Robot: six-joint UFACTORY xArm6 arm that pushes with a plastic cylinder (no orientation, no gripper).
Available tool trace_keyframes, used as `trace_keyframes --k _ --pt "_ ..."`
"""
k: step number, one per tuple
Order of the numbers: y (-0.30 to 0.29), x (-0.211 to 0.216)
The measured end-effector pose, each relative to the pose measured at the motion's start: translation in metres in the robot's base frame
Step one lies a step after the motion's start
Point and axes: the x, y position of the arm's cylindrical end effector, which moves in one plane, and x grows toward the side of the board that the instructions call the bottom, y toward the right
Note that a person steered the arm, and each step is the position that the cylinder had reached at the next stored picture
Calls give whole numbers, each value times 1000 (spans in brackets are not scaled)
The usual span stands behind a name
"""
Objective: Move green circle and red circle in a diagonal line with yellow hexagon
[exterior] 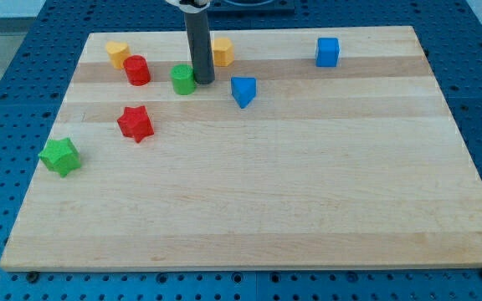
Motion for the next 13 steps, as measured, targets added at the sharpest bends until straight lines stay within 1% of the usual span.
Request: trace_keyframes --k 1,2,3,4,5,6,7,8,9,10,11,12,13 --pt "-19 -7" --pt "-44 -35" --pt "-67 -47" --pt "-126 -4" --pt "-142 30" --pt "-105 -32" --pt "-153 -21" --pt "-176 36" --pt "-207 46" --pt "-223 36" --pt "-226 43" --pt "-219 75" --pt "-226 86"
